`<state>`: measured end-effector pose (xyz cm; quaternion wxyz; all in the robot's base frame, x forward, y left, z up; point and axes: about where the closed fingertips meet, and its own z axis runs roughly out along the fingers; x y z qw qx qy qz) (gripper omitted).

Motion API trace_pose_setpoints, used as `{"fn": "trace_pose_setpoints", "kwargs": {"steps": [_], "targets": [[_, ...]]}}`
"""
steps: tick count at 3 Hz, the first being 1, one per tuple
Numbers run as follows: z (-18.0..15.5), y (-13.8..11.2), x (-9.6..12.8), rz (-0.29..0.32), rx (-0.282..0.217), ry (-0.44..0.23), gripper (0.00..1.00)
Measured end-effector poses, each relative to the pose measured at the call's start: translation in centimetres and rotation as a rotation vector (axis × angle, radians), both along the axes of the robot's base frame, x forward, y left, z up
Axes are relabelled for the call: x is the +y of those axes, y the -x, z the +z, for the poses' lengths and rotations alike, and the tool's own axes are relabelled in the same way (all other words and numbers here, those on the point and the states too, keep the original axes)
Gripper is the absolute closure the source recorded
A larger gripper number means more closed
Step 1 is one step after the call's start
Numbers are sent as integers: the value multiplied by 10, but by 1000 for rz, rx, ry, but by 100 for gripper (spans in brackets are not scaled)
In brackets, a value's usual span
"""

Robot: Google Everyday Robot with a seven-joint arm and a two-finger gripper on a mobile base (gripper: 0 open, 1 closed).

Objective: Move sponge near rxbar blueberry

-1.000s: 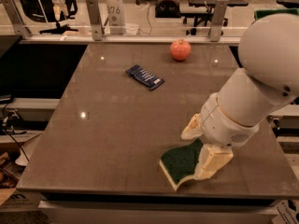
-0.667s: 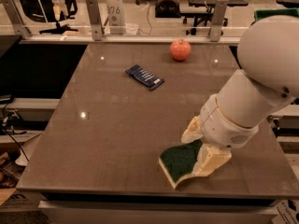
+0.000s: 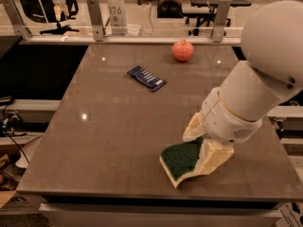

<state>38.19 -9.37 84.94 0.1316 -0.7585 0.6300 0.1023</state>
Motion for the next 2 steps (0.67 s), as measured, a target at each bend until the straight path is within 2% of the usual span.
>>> {"fn": "trace_pose_setpoints", "kwargs": {"steps": [2], "targets": [[32,-34,6,-43,-44,2,100]]}}
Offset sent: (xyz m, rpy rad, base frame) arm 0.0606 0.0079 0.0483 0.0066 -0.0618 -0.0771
